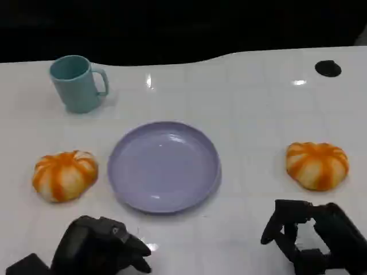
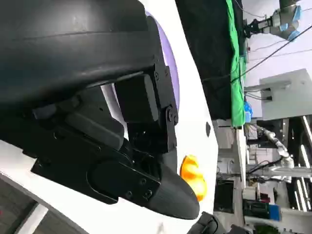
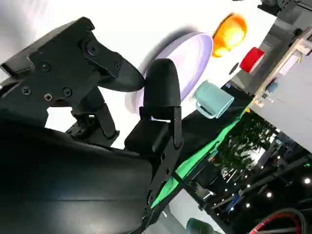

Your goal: Grasp the bread from the table and place it into the plate.

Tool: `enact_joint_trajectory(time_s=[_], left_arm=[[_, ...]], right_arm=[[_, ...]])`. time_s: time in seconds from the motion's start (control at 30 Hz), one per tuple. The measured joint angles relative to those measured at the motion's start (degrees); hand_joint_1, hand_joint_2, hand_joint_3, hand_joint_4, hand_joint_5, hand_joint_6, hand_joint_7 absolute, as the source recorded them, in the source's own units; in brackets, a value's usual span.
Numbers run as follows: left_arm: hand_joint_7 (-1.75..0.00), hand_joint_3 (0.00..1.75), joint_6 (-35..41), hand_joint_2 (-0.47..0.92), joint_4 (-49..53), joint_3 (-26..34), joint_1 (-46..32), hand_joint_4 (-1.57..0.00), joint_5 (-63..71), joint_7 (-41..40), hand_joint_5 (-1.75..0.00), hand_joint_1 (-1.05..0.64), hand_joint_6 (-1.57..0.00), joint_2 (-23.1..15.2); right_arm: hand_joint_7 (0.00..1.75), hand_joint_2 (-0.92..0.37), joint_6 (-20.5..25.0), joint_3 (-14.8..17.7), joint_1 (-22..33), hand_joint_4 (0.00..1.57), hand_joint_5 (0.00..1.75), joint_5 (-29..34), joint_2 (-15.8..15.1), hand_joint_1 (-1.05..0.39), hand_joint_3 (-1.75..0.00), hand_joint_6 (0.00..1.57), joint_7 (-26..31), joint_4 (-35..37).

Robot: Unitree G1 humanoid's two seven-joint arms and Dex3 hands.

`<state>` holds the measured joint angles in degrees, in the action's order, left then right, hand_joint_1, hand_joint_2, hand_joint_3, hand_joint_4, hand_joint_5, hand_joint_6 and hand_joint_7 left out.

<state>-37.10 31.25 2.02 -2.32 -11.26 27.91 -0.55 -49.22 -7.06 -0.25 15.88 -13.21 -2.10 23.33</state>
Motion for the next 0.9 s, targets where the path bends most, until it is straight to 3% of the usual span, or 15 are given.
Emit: enact_joint_trajectory(time_s=[0.9], left_arm=[[-0.22,0.0,0.01,0.92,-0.08,-0.03,-0.02,-1.42,0.02,0.0,-0.69,-1.05,-1.57,-0.01]], right_arm=[[1.2,-0.45,-0.03,-0.01,0.03,0.79,1.71,0.24,0.0,-0.21,-1.17,0.85,0.05,-0.05]])
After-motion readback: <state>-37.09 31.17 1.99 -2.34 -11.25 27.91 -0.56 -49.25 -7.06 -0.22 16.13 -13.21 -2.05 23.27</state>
